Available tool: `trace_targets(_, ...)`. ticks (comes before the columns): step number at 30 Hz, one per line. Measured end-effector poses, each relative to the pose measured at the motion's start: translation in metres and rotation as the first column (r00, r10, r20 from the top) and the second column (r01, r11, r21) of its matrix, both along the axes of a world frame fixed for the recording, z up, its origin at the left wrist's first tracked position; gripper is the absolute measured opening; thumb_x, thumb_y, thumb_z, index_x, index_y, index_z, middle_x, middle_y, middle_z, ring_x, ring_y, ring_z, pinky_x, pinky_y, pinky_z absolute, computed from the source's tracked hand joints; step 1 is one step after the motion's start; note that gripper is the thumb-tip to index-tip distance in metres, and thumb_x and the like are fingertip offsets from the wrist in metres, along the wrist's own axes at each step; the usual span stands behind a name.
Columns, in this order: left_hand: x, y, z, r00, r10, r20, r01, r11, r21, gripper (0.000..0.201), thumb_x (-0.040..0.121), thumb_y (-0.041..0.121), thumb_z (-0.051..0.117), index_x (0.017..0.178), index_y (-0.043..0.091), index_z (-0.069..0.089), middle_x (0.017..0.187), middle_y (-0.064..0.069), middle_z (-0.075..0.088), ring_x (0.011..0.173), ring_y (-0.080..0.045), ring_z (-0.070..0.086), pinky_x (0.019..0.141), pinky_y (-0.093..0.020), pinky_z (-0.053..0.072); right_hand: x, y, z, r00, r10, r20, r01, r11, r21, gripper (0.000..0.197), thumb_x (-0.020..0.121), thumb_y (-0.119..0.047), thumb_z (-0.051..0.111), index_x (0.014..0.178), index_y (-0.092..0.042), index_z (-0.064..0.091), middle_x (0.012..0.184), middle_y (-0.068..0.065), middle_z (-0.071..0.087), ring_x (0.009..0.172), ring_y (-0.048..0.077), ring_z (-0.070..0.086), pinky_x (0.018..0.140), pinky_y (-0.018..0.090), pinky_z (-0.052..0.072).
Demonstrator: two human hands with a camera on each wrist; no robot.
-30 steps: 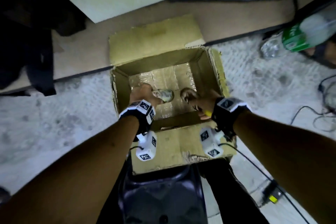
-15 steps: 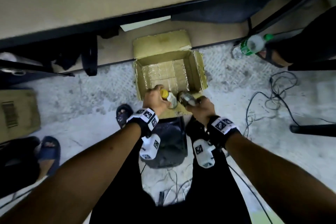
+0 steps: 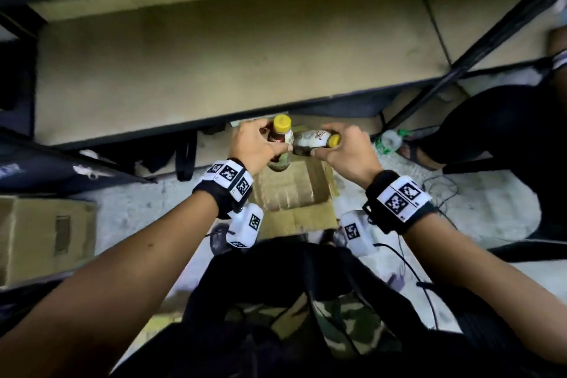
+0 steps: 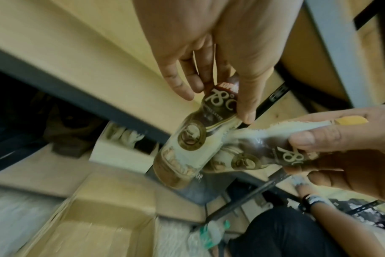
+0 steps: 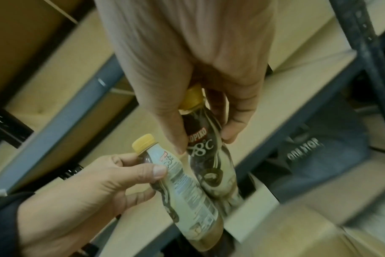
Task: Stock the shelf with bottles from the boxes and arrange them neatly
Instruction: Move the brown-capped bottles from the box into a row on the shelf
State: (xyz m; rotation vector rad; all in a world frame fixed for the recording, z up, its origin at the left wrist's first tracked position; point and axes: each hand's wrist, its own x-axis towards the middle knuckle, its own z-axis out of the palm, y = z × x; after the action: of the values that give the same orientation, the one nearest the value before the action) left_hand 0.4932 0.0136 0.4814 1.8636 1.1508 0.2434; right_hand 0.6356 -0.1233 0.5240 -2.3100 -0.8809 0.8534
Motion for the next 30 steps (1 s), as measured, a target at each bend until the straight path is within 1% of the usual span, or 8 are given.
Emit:
trace_targets(3, 0.018, 0.023, 0.049, 0.991, -0.031, 0.13, 0.026, 0.999, 0.046, 0.037, 0.052, 0.038, 0.088, 0.083, 0.024, 0.074, 0.072, 0.009, 0.071, 0.067, -0.015, 0.064, 0.072, -0.03, 0.055, 0.014, 0.02, 0.046, 0.997, -0.024, 0.08, 0.013, 0.989, 0.146, 0.042, 0.071, -0.029, 0.083, 0.108, -0.025, 0.064, 0.09, -0.006, 0.07, 0.087, 0.013, 0.064, 0.075, 0.023, 0.047)
trace_targets(5, 0.032, 0.037, 0.085, 0.977, -0.064, 0.203, 0.045, 0.994, 0.096, 0.029, 0.054, 0.039, 0.087, 0.074, 0.027, 0.071, 0.061, 0.012, 0.063, 0.058, -0.008, 0.051, 0.062, -0.026, 0.046, 0.022, 0.036, 0.078, 0.994, -0.029, 0.103, 0.002, 0.968, 0.25, 0.033, 0.07, -0.027, 0.083, 0.097, -0.022, 0.065, 0.083, -0.008, 0.07, 0.081, 0.012, 0.064, 0.074, 0.025, 0.051)
trace_targets(8, 0.048, 0.054, 0.14, 0.951, -0.125, 0.282, 0.06, 0.972, 0.229, 0.031, 0.056, 0.042, 0.086, 0.079, 0.026, 0.073, 0.062, 0.014, 0.064, 0.061, -0.001, 0.052, 0.064, -0.021, 0.046, 0.034, 0.054, 0.124, 0.987, -0.033, 0.159, -0.034, 0.916, 0.401, 0.03, 0.067, -0.035, 0.082, 0.087, -0.019, 0.067, 0.075, -0.008, 0.071, 0.072, 0.009, 0.065, 0.068, 0.029, 0.053)
trace_targets(12, 0.067, 0.078, 0.209, 0.886, -0.191, 0.422, 0.045, 0.942, 0.332, 0.04, 0.06, 0.04, 0.085, 0.096, 0.027, 0.075, 0.083, 0.012, 0.074, 0.074, 0.004, 0.062, 0.079, -0.024, 0.054, 0.053, 0.073, 0.185, 0.99, -0.018, 0.142, -0.077, 0.77, 0.633, 0.026, 0.072, -0.028, 0.083, 0.093, -0.021, 0.071, 0.081, -0.008, 0.073, 0.074, 0.002, 0.067, 0.071, 0.024, 0.056)
trace_targets(15, 0.082, 0.097, 0.252, 0.85, -0.225, 0.476, 0.007, 0.909, 0.418, 0.044, 0.059, 0.051, 0.081, 0.094, 0.026, 0.074, 0.084, 0.01, 0.074, 0.08, -0.008, 0.067, 0.079, -0.034, 0.056, 0.067, 0.09, 0.225, 0.996, 0.032, 0.089, -0.088, 0.646, 0.758, 0.022, 0.076, -0.017, 0.081, 0.095, -0.018, 0.07, 0.087, -0.002, 0.074, 0.081, 0.007, 0.067, 0.076, 0.028, 0.057)
trace_targets(18, 0.093, 0.111, 0.281, 0.842, -0.23, 0.488, -0.039, 0.877, 0.479, 0.041, 0.061, 0.05, 0.081, 0.094, 0.027, 0.074, 0.084, 0.011, 0.074, 0.084, -0.008, 0.068, 0.079, -0.032, 0.056, 0.084, 0.115, 0.246, 0.993, 0.008, 0.115, -0.097, 0.592, 0.8, 0.028, 0.076, -0.019, 0.081, 0.101, -0.015, 0.07, 0.092, -0.001, 0.075, 0.086, 0.01, 0.07, 0.081, 0.031, 0.057)
trace_targets(24, 0.105, 0.142, 0.29, 0.888, -0.132, 0.441, -0.11, 0.869, 0.482, 0.037, 0.063, 0.048, 0.082, 0.091, 0.025, 0.075, 0.082, 0.011, 0.073, 0.081, -0.007, 0.066, 0.078, -0.026, 0.054, 0.103, 0.16, 0.249, 0.989, 0.011, 0.144, -0.116, 0.654, 0.747, 0.019, 0.076, -0.016, 0.081, 0.089, -0.023, 0.069, 0.081, -0.008, 0.071, 0.076, 0.007, 0.065, 0.079, 0.033, 0.057)
trace_targets(30, 0.113, 0.161, 0.303, 0.907, -0.172, 0.384, -0.007, 0.906, 0.423, 0.043, 0.059, 0.043, 0.087, 0.095, 0.021, 0.075, 0.09, 0.007, 0.073, 0.09, -0.011, 0.065, 0.08, -0.028, 0.053, 0.112, 0.175, 0.257, 0.975, -0.017, 0.22, -0.129, 0.765, 0.631, 0.019, 0.08, -0.023, 0.078, 0.096, -0.021, 0.07, 0.09, -0.004, 0.074, 0.089, 0.014, 0.07, 0.087, 0.037, 0.057)
